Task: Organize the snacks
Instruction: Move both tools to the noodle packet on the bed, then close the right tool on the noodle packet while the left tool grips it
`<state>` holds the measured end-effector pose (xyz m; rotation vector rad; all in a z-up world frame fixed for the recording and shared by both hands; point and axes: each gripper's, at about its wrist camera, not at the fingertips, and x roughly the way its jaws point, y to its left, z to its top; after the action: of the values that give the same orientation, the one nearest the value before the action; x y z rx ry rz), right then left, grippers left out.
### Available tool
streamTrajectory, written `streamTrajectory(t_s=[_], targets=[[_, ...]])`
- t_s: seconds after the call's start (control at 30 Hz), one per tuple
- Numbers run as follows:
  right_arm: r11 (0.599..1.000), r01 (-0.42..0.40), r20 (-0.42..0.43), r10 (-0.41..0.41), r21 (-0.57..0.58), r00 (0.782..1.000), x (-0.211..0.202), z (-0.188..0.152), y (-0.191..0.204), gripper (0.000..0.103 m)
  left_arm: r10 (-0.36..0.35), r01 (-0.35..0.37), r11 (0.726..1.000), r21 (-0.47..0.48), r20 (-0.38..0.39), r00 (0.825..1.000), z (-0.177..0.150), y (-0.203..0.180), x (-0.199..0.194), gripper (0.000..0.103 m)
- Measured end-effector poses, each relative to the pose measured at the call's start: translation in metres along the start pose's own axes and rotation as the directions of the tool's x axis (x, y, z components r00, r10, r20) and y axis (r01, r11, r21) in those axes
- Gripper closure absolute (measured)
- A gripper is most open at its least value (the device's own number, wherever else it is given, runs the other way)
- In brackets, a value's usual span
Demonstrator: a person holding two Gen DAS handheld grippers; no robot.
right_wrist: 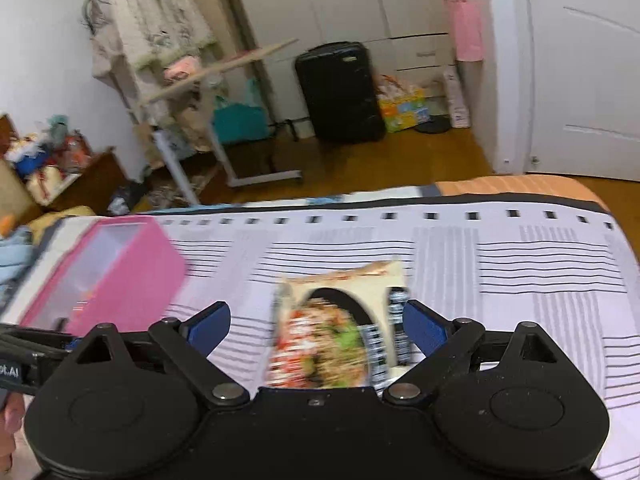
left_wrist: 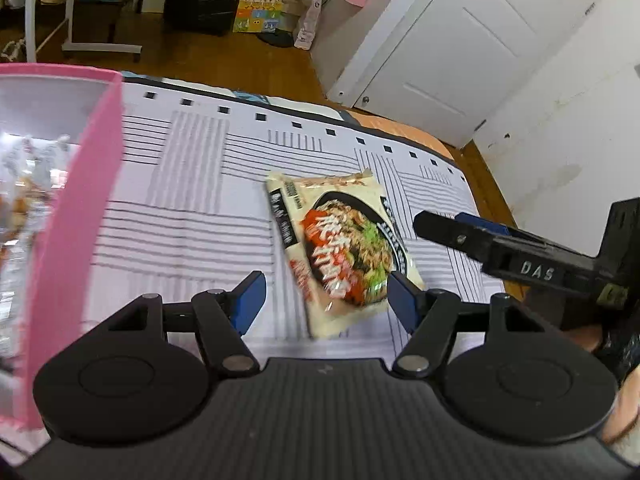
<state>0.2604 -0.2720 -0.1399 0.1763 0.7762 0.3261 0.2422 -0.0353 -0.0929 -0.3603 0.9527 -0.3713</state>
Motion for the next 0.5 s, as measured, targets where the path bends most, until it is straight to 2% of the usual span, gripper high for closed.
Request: streamTrajectory(t_s=[0.13, 0.33, 0.5], targets=[[0.998, -0.011, -0.051, 0.014, 0.057, 0.999, 0.024, -0.002, -0.023, 0.008, 0.025, -0.025, 1.0, 0.009, 0.01, 1.0, -0.004, -0.003, 0.043, 0.038], [0.995, 0.024, -0.156, -0.008, 0.101, 0.988, 0.05, -0.004, -0.036, 0.008, 0.04, -0.04, 0.999, -0.03, 0.021, 0.999, -0.017, 0.013, 0.085, 0.04], [0.997, 0.01, -0.232, 0.009, 0.078, 0.973, 0.071, -0.01, -0.045, 0.008, -0.019, 0.024, 0.992, -0.126, 0.039, 0.999, -0.021, 0.033, 0.105, 0.042]])
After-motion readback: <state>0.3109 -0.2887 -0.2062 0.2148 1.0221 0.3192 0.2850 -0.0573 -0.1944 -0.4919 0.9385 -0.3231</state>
